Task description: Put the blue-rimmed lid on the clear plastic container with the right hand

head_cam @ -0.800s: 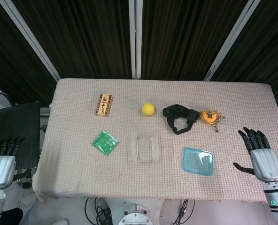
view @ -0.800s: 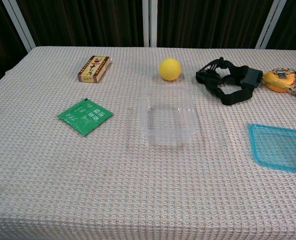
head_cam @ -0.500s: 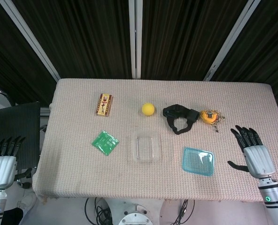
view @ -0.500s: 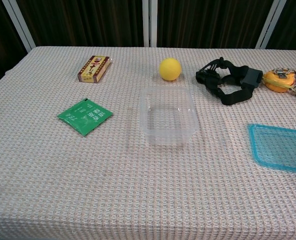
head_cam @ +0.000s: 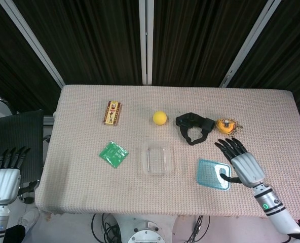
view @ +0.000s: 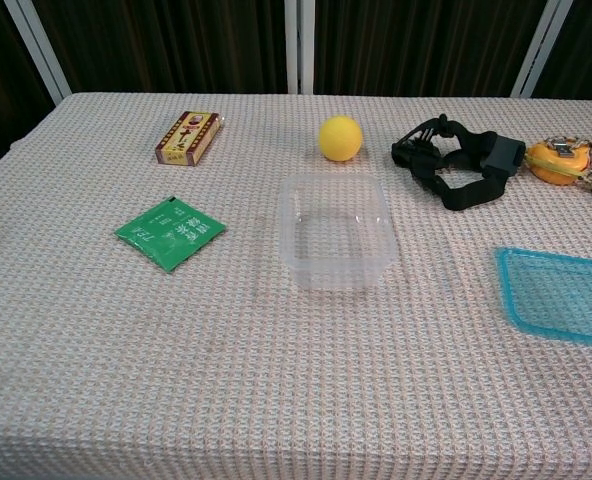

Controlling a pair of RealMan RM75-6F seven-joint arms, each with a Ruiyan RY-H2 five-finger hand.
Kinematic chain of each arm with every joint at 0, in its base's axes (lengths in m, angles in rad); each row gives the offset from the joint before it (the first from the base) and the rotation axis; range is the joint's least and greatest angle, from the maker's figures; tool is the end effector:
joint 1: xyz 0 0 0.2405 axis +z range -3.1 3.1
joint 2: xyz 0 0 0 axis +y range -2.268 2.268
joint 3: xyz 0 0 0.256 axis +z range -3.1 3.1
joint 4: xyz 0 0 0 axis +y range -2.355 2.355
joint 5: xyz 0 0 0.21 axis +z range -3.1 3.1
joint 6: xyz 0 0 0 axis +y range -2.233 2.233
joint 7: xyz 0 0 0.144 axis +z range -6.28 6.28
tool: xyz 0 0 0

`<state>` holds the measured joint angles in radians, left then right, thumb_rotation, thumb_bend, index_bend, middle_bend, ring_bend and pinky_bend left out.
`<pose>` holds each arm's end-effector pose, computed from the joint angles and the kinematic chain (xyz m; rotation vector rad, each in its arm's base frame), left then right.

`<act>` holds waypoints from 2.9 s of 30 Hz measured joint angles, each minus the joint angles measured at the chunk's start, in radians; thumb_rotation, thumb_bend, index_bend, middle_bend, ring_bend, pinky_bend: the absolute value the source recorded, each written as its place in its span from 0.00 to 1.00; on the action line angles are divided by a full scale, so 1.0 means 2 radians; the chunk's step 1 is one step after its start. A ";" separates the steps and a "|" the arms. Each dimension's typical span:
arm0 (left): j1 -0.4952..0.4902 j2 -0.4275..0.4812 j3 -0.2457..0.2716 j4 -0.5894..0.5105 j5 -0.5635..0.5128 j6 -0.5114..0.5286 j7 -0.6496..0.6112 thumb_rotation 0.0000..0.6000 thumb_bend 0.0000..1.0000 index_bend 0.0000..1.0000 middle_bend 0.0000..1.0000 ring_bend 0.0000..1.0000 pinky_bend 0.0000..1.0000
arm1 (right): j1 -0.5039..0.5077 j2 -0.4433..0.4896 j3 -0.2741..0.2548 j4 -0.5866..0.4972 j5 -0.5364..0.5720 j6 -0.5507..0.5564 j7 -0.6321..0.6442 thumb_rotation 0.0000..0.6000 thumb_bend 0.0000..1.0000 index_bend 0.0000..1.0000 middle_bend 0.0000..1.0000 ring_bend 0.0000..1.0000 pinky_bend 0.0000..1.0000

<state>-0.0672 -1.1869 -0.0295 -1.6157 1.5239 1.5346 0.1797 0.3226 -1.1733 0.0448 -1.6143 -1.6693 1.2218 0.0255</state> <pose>-0.3029 0.1708 0.1397 -1.4139 -0.8019 -0.8401 -0.2486 -0.2372 0.0976 1.8205 -0.8947 1.0131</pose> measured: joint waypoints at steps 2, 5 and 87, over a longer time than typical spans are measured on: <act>0.000 0.000 0.000 0.001 0.001 0.000 -0.001 1.00 0.00 0.08 0.06 0.00 0.00 | 0.028 -0.008 0.005 -0.009 -0.003 -0.034 0.006 1.00 0.52 0.00 0.14 0.00 0.00; -0.001 -0.001 0.000 0.003 0.002 0.000 -0.003 1.00 0.00 0.08 0.06 0.00 0.00 | 0.079 -0.028 0.021 -0.021 0.003 -0.096 0.006 1.00 0.60 0.00 0.15 0.00 0.00; -0.024 -0.031 0.000 0.047 0.004 -0.026 -0.056 1.00 0.00 0.08 0.06 0.00 0.00 | 0.249 -0.237 0.041 0.065 0.213 -0.163 -0.220 1.00 0.00 0.00 0.00 0.00 0.00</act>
<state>-0.1159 -1.2484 -0.0287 -1.5227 1.5315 1.4827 0.0676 0.8202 -1.6478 0.1261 -1.4837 -1.2431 0.8956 -0.4136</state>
